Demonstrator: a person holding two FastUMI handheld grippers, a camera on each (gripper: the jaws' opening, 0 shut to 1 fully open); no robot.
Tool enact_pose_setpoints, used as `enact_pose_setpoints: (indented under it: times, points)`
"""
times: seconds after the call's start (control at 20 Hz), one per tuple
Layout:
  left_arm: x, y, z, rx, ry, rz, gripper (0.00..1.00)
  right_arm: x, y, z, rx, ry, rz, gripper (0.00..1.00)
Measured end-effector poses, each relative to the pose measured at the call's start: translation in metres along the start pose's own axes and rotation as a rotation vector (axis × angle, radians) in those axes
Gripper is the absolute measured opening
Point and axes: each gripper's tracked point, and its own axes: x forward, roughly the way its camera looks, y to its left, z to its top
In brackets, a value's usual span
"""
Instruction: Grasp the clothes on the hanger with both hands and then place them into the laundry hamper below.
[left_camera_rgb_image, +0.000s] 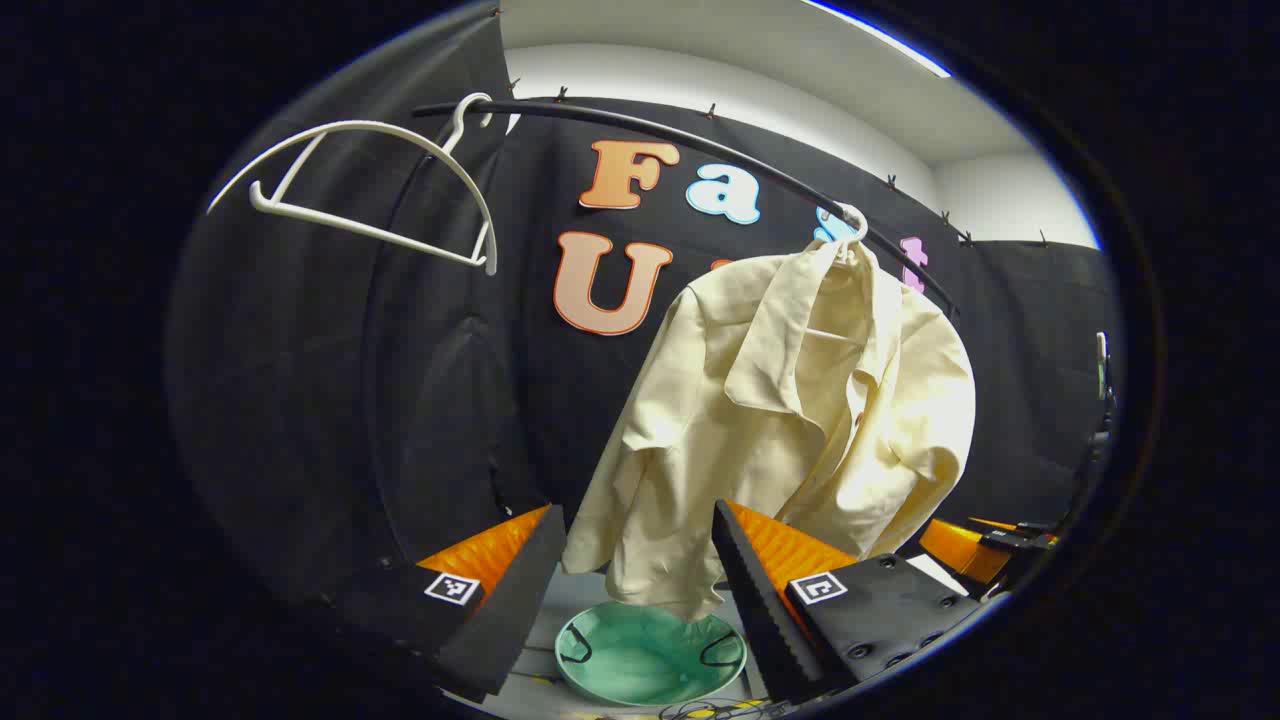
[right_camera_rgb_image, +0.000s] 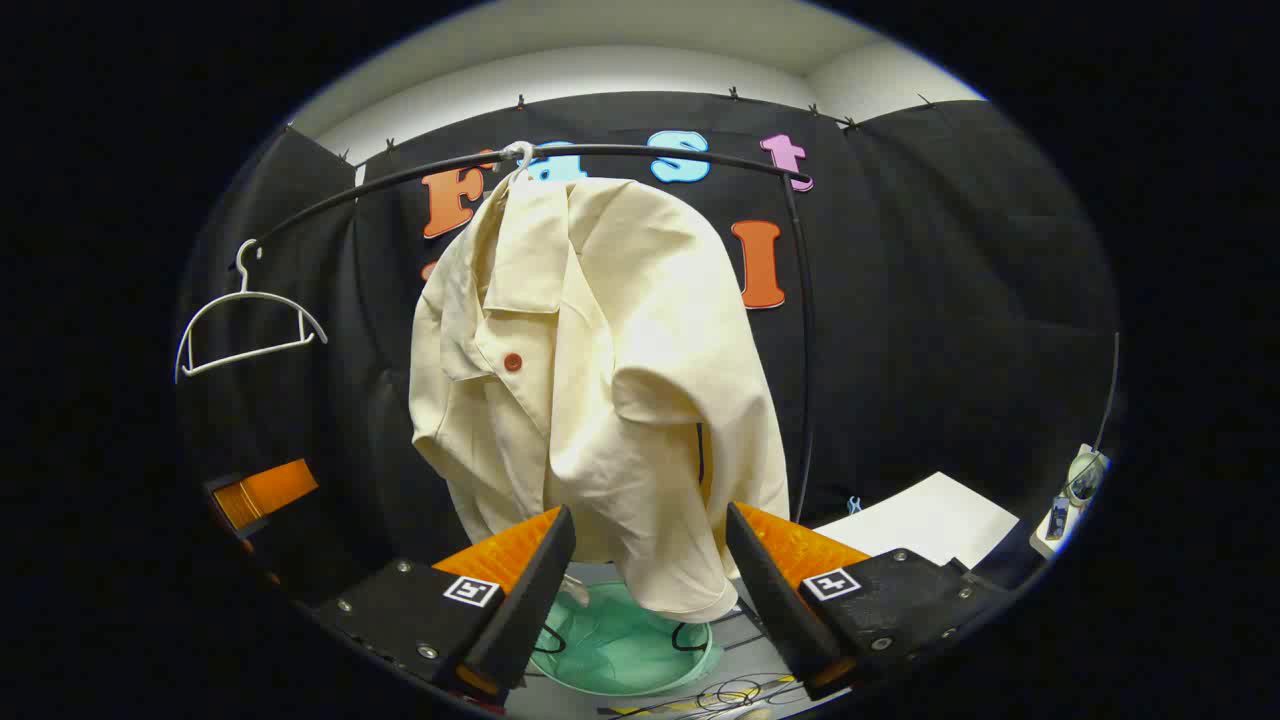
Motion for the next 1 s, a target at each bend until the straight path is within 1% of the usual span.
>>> enact_pose_setpoints:
  times: [0.05,0.1,0.15,0.2,0.35,0.5,0.65,0.85,1.0]
  points:
    - [0.000,0.000,-0.003,0.013,0.010,0.001,0.97,-0.001,0.000,-0.002,0.004,0.003,-0.004,0.95]
    - [-0.002,0.000,-0.005,0.027,0.012,0.006,1.00,-0.003,0.000,-0.003,0.010,0.009,-0.009,0.95]
    - [-0.005,0.000,-0.004,0.042,0.003,0.021,0.97,-0.005,0.003,-0.004,0.019,0.015,-0.009,0.94]
    - [-0.004,0.000,-0.003,0.057,-0.005,0.023,0.97,-0.006,0.008,-0.003,0.025,0.016,-0.001,0.95]
    - [-0.007,-0.013,-0.008,0.076,0.005,-0.009,0.96,-0.008,0.019,0.002,-0.014,0.004,0.022,0.95]
    - [-0.009,-0.022,-0.012,0.044,0.015,-0.033,0.97,-0.007,0.021,0.003,-0.074,0.000,0.028,0.95]
    - [-0.011,-0.024,-0.011,0.015,0.018,-0.053,0.97,-0.007,0.022,0.003,-0.104,0.007,0.029,0.95]
    - [-0.014,-0.005,-0.009,0.050,0.008,-0.022,0.97,-0.004,0.035,0.014,-0.120,-0.020,0.042,0.95]
    - [-0.011,0.004,-0.013,0.026,0.020,-0.017,0.97,0.010,0.055,0.035,-0.127,-0.057,0.074,0.95]
